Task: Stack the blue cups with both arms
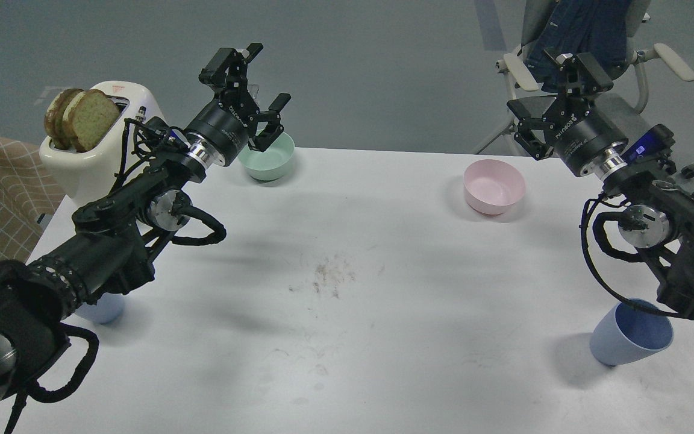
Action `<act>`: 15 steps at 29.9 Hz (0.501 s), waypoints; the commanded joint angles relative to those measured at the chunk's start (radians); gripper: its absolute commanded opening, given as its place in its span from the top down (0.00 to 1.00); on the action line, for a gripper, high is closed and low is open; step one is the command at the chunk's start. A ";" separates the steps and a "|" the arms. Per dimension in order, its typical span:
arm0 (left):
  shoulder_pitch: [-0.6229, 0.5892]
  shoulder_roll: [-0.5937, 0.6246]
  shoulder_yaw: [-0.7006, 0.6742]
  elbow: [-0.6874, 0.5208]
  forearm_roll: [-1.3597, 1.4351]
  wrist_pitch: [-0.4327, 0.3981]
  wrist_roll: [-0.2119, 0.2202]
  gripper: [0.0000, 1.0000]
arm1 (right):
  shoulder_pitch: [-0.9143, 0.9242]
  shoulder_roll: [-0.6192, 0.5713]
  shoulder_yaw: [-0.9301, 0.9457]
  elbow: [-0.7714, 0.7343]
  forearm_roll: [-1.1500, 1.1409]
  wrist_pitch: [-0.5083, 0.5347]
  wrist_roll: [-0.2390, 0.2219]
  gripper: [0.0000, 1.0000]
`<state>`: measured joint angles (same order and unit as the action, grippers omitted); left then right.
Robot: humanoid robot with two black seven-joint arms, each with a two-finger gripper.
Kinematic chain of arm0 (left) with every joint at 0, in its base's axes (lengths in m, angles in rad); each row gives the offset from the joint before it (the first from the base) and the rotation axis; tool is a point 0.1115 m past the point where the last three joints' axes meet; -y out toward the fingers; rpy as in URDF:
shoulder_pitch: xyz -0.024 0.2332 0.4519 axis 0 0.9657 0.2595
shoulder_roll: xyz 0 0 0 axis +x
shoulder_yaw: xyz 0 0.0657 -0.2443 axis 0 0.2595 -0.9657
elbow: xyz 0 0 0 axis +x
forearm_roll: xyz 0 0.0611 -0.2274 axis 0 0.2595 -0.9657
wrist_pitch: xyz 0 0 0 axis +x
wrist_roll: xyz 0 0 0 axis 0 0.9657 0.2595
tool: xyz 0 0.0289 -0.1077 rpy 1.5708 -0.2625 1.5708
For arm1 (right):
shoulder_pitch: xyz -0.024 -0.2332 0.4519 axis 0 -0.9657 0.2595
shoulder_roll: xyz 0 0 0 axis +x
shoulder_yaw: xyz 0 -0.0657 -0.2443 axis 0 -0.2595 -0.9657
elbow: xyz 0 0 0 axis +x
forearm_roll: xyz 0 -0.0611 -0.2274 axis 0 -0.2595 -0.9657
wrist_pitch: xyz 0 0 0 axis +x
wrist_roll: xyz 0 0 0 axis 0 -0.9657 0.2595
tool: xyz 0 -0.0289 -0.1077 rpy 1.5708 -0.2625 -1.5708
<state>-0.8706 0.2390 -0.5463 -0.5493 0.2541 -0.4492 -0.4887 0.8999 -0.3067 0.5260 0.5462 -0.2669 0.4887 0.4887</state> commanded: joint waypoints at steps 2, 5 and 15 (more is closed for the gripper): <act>0.001 0.000 0.003 -0.003 0.001 0.000 0.000 0.02 | 0.004 0.001 -0.001 0.001 0.000 0.000 0.000 0.00; 0.001 -0.004 0.003 -0.003 0.001 0.000 0.000 0.02 | 0.005 0.001 -0.001 0.001 0.000 0.000 0.000 0.00; 0.001 -0.006 0.003 -0.003 0.002 0.001 0.000 0.02 | 0.010 0.031 -0.001 0.001 0.000 0.000 0.000 0.00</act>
<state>-0.8697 0.2332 -0.5425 -0.5524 0.2560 -0.4482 -0.4887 0.9093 -0.2812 0.5246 0.5478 -0.2669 0.4887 0.4887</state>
